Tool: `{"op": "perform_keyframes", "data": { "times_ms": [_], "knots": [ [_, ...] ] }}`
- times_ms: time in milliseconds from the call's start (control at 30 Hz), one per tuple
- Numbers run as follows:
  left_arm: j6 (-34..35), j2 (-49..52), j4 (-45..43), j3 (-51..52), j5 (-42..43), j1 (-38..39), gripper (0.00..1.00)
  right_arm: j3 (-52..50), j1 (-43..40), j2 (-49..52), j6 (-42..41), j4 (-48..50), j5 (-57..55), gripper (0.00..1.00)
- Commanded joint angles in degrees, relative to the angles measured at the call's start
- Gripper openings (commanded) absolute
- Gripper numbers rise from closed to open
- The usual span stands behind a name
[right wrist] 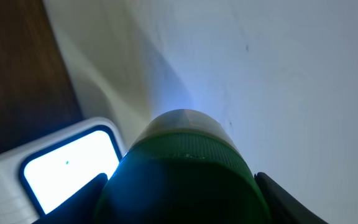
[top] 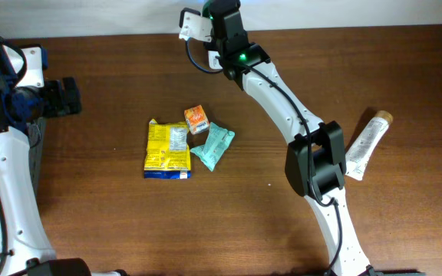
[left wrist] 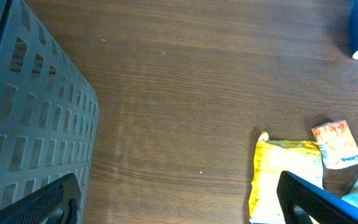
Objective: Scan the item barcode
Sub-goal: 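Hold the jar's lid in front of the scanner window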
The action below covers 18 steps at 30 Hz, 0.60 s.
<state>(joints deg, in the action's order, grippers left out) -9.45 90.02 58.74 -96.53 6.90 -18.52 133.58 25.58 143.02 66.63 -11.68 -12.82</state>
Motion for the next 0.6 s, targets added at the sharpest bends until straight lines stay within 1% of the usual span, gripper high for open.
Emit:
{"op": "perform_keyframes", "data": {
  "times_ms": [0,67,167,300,400,567],
  "knots": [
    [-0.9,0.4,-0.1,-0.2,0.4,-0.3,0.99,0.8,-1.4,1.9,6.7,0.9,-0.5,0.56],
    [-0.9,0.4,-0.1,-0.2,0.4,-0.3,0.99,0.5,-1.7,2.3,8.6,0.8,-0.5,0.59],
    [-0.9,0.4,-0.1,-0.2,0.4,-0.3,0.99,0.5,-2.1,2.4,8.9,0.8,0.3,0.60],
    [-0.9,0.4,-0.1,-0.2,0.4,-0.3,0.99,0.5,-2.9,2.4,15.6,-1.3,0.6,0.61],
    [-0.9,0.4,-0.1,-0.2,0.4,-0.3,0.99,0.5,-2.8,2.4,18.8,-2.0,0.5,0.61],
    [-0.9,0.4,-0.1,-0.2,0.4,-0.3,0.99,0.5,-2.8,2.4,19.1,-2.1,0.6,0.61]
  ]
}}
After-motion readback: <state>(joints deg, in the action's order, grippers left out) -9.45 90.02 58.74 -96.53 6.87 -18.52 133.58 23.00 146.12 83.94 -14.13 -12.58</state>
